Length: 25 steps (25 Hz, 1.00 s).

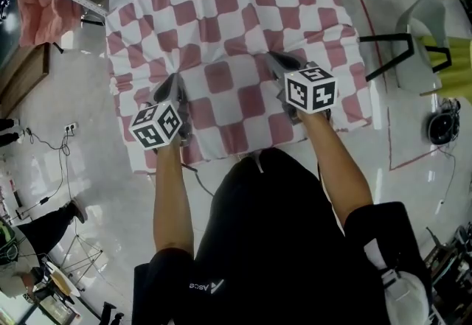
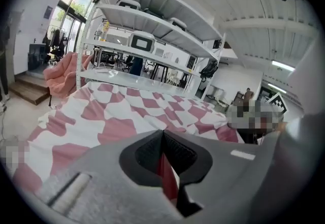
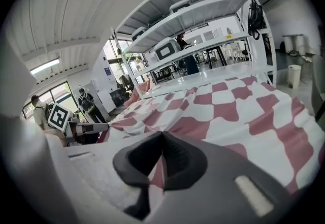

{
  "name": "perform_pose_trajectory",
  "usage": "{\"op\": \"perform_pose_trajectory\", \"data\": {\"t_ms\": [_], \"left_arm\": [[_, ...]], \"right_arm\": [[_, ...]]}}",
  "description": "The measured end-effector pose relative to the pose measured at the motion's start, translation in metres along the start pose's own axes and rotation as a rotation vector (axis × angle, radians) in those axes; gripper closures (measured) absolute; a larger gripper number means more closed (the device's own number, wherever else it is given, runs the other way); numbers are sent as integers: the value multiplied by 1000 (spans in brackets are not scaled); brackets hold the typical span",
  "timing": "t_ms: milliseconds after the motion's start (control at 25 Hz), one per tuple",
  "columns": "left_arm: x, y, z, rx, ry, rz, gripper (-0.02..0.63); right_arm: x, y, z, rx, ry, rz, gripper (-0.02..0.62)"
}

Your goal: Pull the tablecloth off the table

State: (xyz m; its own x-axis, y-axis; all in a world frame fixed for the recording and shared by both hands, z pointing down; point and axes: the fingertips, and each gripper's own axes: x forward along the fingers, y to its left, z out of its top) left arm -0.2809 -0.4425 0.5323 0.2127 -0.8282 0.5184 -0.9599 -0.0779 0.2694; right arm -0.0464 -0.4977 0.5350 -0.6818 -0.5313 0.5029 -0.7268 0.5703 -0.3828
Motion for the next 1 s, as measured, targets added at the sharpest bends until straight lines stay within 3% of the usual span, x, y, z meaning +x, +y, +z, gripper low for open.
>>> {"op": "perform_pose_trajectory", "data": {"t_ms": [360, 760, 1000], "left_arm": [[-51, -20, 20, -52, -171, -102, 595], [-147, -55, 34, -76, -368, -262, 597], [-208, -73, 50, -56, -443, -255, 595]], "right_arm": [[-44, 34, 12, 51, -160, 58, 592], [-131, 90, 19, 75, -357, 87, 592], [-195, 121, 32, 31, -454, 130, 592]]}}
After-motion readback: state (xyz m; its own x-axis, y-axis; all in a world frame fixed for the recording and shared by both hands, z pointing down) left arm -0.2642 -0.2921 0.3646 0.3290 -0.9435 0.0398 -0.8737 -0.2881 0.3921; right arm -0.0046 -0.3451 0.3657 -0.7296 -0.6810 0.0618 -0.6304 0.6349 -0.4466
